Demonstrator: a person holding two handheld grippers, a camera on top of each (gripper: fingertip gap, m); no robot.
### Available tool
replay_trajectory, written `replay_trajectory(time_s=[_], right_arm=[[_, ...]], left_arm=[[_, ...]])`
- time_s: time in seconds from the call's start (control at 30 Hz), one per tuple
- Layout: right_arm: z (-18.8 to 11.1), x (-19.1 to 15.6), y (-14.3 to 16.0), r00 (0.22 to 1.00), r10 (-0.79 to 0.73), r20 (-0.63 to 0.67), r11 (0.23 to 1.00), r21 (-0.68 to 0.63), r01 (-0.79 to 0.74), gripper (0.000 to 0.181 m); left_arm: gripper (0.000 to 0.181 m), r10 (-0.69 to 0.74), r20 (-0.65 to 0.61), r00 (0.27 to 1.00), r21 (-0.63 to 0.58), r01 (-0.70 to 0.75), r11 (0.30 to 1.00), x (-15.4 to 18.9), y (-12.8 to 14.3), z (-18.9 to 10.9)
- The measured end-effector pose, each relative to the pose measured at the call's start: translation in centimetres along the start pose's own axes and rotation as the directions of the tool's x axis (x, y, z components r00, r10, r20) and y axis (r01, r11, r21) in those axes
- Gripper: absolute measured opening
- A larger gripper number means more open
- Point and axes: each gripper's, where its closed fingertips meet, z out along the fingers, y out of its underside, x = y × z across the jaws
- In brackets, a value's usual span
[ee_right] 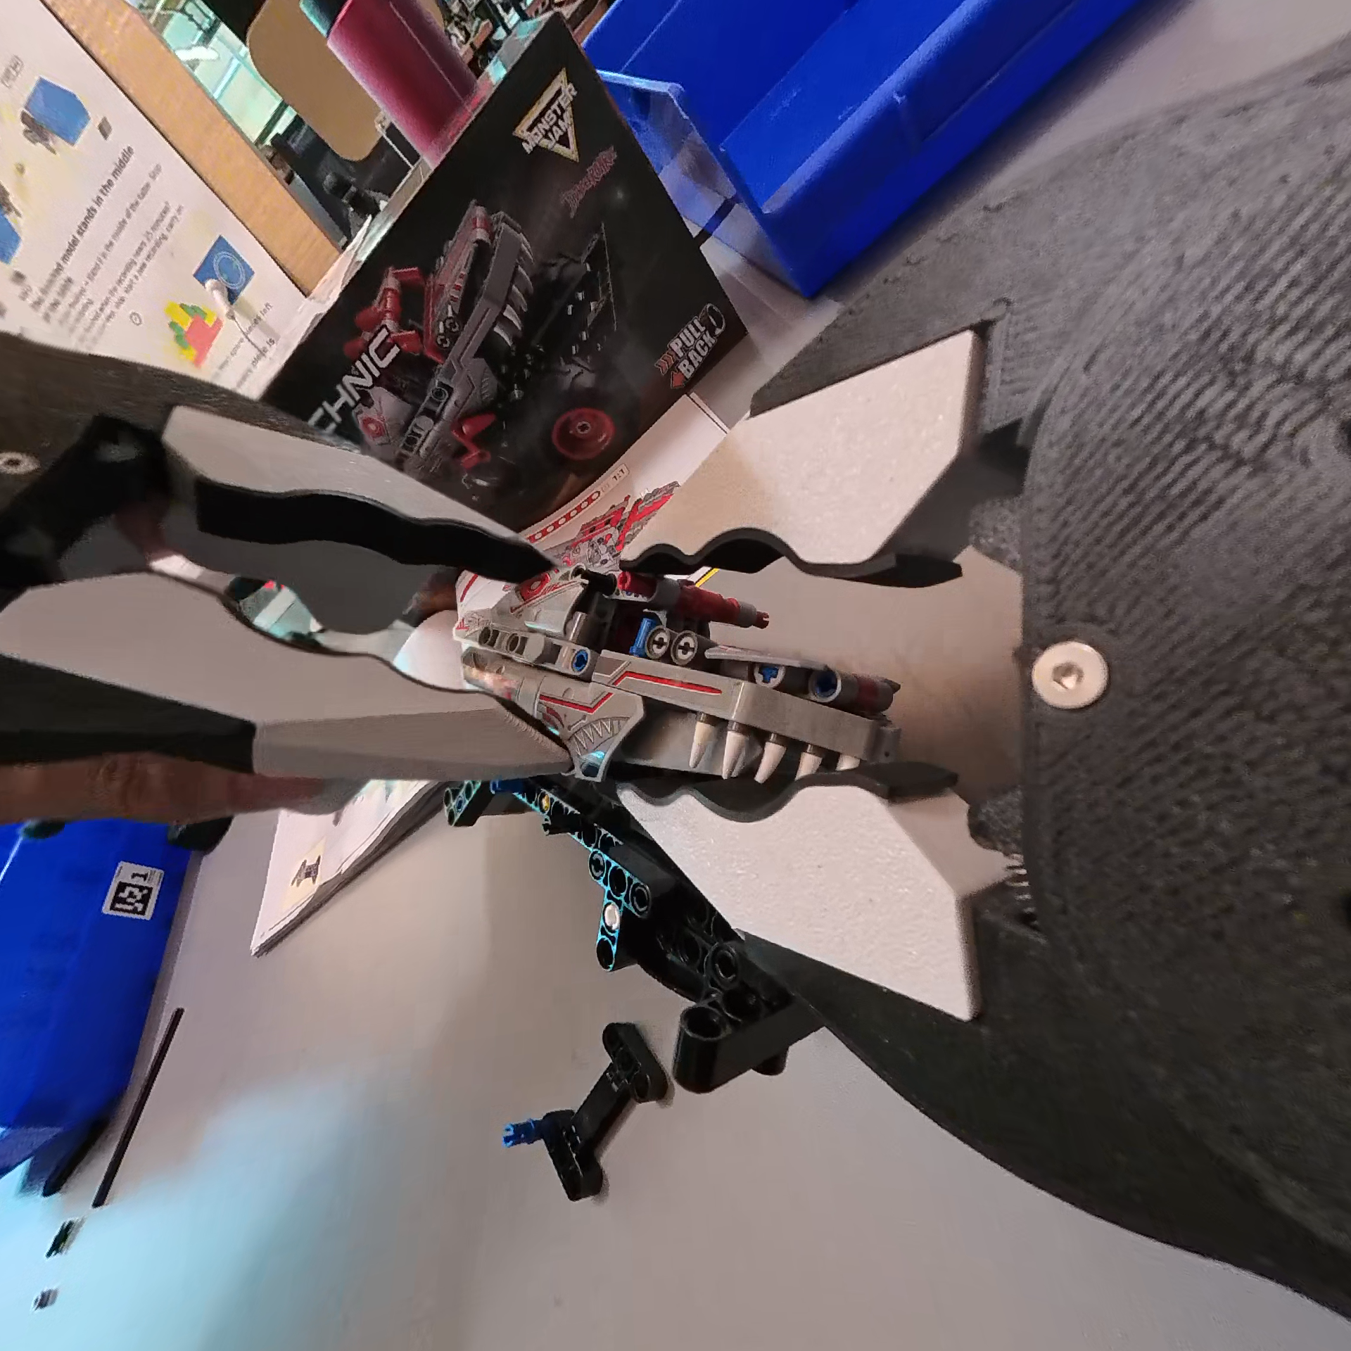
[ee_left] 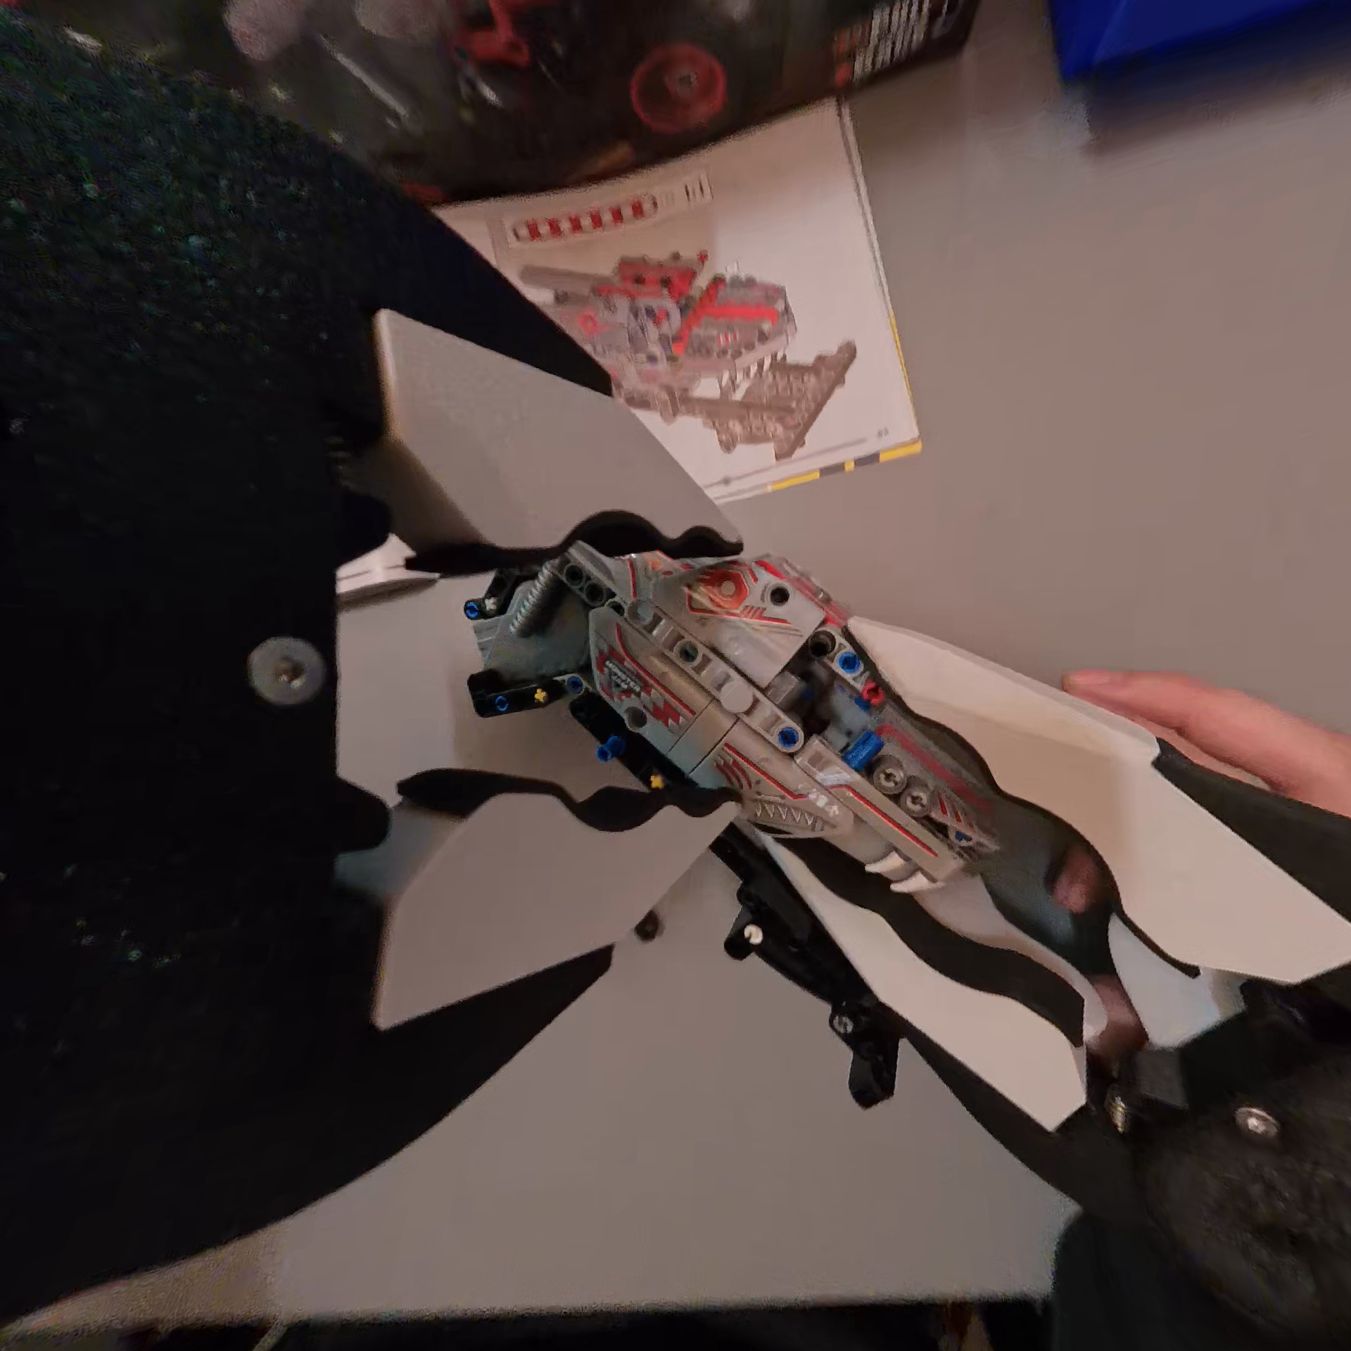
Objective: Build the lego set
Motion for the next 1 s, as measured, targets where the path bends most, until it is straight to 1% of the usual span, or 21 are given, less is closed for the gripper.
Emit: replay_trajectory(time_s=[0.03, 0.13, 0.17, 0.23, 0.27, 0.4, 0.47, 0.5, 0.53, 0.57, 0.63, 0.7, 0.8, 0.87, 1.0], right_arm=[[0.0, -0.1, 0.0, 1.0, -0.005, 0.003, 1.0, 0.001, 0.005, 0.055], [-0.1, -0.2, -0.1, 1.0, -0.019, -0.002, 1.0, 0.006, 0.019, 0.055], [-0.1, -0.2, -0.1, 1.0, -0.018, 0.004, 1.0, 0.01, 0.018, 0.056], [-0.2, -0.2, -0.3, 1.0, -0.015, 0.02, 1.0, 0.024, 0.015, 0.057], [-0.3, -0.2, -0.4, 1.0, -0.02, 0.022, 0.999, 0.034, 0.02, 0.057], [-0.4, -0.4, -0.6, 0.999, -0.042, 0.034, 0.997, 0.06, 0.04, 0.057], [-0.4, -0.4, -0.6, 0.999, -0.027, 0.042, 0.998, 0.056, 0.025, 0.057], [-0.4, -0.3, -0.5, 0.999, -0.019, 0.047, 0.998, 0.054, 0.017, 0.057], [-0.4, -0.3, -0.5, 0.999, -0.013, 0.05, 0.999, 0.051, 0.01, 0.057], [-0.4, -0.3, -0.5, 0.999, -0.01, 0.053, 0.999, 0.05, 0.007, 0.057], [-0.4, -0.3, -0.5, 0.998, -0.005, 0.056, 0.999, 0.047, 0.002, 0.057], [-0.3, -0.3, -0.3, 0.997, 0.025, 0.073, 0.999, 0.032, -0.027, 0.057], [-0.1, 0.1, 0.2, 0.993, 0.088, 0.083, 0.996, -0.012, -0.088, 0.056], [0.0, 0.4, 0.7, 0.983, 0.16, 0.088, 0.987, -0.047, -0.157, 0.056], [-0.2, 0.8, 1.5, 0.933, 0.343, 0.106, 0.937, -0.111, -0.331, 0.055]], left_arm=[[0.062, 0.022, 0.067, 0.998, 0.023, -0.023, 0.999, 0.0, -0.1, -0.2], [0.057, 0.085, 0.251, 0.964, 0.096, -0.112, 0.989, 0.3, -0.3, -0.9], [0.053, 0.113, 0.296, 0.949, 0.112, -0.152, 0.982, 0.6, -0.4, -1.1], [0.041, 0.174, 0.343, 0.923, 0.131, -0.231, 0.964, 1.6, -0.2, -1.4], [0.039, 0.193, 0.361, 0.912, 0.137, -0.257, 0.957, 2.0, 0.0, -1.5], [0.024, 0.301, 0.355, 0.885, 0.191, -0.384, 0.903, 4.1, 0.2, -1.2], [0.018, 0.35, 0.347, 0.87, 0.155, -0.422, 0.893, 4.4, 0.6, -0.8], [0.018, 0.396, 0.349, 0.849, 0.126, -0.461, 0.878, 4.6, 0.8, -0.7], [0.019, 0.445, 0.374, 0.813, 0.093, -0.511, 0.855, 4.6, 0.9, -0.7], [0.023, 0.496, 0.399, 0.771, 0.055, -0.56, 0.826, 4.5, 0.9, -0.7], [0.036, 0.574, 0.413, 0.707, -0.001, -0.63, 0.777, 4.6, 1.0, -0.2], [0.039, 0.619, 0.432, 0.655, -0.041, -0.672, 0.74, 4.6, 1.1, 0.6], [0.039, 0.645, 0.526, 0.554, -0.084, -0.72, 0.688, 4.1, 0.4, 1.0], [0.039, 0.625, 0.602, 0.497, -0.106, -0.726, 0.679, 3.4, -0.1, 1.1], [0.051, 0.619, 0.647, 0.445, -0.135, -0.732, 0.668, 3.1, -0.6, 2.2]])
